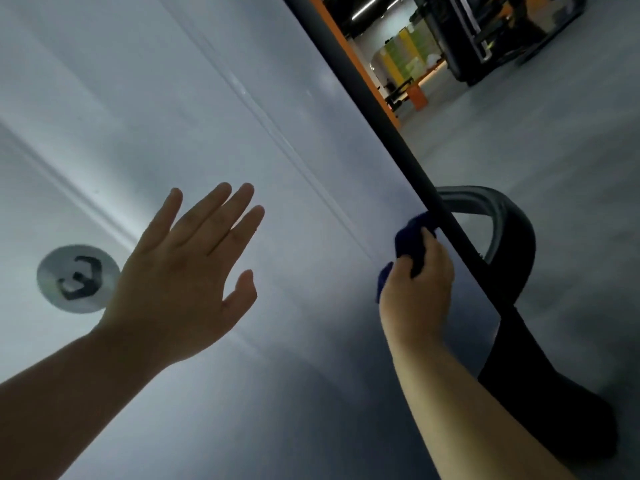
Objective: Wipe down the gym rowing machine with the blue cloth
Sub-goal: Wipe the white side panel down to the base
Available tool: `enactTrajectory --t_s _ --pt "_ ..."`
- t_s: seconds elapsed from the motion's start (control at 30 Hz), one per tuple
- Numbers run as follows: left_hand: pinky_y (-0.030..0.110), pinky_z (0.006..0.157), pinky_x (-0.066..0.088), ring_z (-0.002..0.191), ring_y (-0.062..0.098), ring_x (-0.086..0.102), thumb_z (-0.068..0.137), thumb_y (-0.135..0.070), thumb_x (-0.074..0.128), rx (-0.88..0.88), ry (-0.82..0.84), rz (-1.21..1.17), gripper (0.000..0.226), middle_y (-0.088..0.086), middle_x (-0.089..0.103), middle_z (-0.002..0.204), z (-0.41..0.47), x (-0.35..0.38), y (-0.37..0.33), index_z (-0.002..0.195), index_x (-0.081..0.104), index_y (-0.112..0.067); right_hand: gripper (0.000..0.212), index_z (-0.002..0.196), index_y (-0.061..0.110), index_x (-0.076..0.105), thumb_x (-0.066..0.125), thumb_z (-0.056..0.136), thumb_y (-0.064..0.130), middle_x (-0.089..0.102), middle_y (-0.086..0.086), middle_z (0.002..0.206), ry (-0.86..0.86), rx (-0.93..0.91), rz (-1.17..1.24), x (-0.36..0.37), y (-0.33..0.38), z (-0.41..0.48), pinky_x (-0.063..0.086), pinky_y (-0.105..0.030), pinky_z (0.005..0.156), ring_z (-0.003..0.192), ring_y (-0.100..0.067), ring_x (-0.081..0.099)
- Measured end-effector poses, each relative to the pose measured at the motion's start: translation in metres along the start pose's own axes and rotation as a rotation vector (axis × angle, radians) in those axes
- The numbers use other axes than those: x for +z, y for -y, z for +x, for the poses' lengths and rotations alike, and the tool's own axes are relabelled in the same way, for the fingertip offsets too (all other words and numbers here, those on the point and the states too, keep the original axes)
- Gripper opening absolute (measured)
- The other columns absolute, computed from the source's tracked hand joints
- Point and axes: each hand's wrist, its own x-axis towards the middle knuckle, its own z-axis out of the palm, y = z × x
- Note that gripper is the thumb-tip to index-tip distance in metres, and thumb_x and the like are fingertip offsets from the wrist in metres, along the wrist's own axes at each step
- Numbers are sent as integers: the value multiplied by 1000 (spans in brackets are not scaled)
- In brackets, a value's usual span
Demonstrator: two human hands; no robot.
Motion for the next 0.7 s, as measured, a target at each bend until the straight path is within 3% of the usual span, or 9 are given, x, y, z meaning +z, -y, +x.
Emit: enactTrajectory --t_s 0.07,0.17,0.23,0.27,0.3,0.4,0.47,0.63,0.7 --pt "53 120 18 145 26 30 91 -33 43 -35 -6 -9 59 9 33 157 -16 2 -5 145 46 -7 47 149 23 39 40 103 11 28 -2 158 33 -4 -26 5 3 -10 19 -16 110 144 -15 27" --pt "56 118 20 146 29 29 92 -32 45 -100 -26 -8 60 11 32 157 -41 9 -17 147 43 -7 47 148 28 38 41 103 15 23 1 160 288 -528 -73 20 20 -59 27 -33 119 148 -16 21" --pt "54 120 16 146 30 27 92 -34 44 -171 -34 -19 62 12 30 158 -59 13 -23 149 39 -8 45 147 25 37 40 102 20 26 -2 159 449 -879 -220 16 7 -73 36 -46 115 150 -23 21" --pt "52 120 13 147 31 25 92 -36 43 -218 -43 -23 63 12 29 159 -69 15 -26 149 38 -9 44 147 23 37 39 103 21 28 -5 158 458 -949 -266 12 -1 -67 39 -50 112 149 -26 23" --pt "52 121 11 147 32 24 92 -37 43 -264 -60 -27 63 12 29 159 -79 16 -27 149 38 -11 44 147 22 37 40 103 22 28 -7 158 417 -898 -261 8 -5 -57 39 -52 111 148 -27 25" --pt "53 120 10 148 35 20 92 -41 45 -399 -102 -39 63 15 27 159 -113 21 -33 149 37 -15 49 152 22 33 40 104 17 21 -8 161 191 -409 -132 8 4 -29 30 -47 117 148 -23 22" --pt "52 120 8 148 36 18 92 -43 46 -499 -101 -50 64 16 23 160 -132 26 -38 149 35 -16 51 153 20 30 40 103 15 17 -9 163 187 -417 -168 24 21 -44 27 -47 118 150 -23 17" --pt "47 121 0 150 35 11 90 -46 45 -693 -121 -144 67 16 17 162 -156 30 -52 149 36 -15 52 151 22 33 42 100 16 18 -8 163 698 -1215 -414 28 6 -95 12 -46 122 153 -25 5" --pt "44 122 -3 151 33 7 88 -47 45 -801 -129 -214 69 13 14 163 -169 32 -59 149 35 -15 49 148 21 37 45 100 14 23 -8 161 753 -1334 -446 18 5 -73 12 -45 123 152 -24 11"
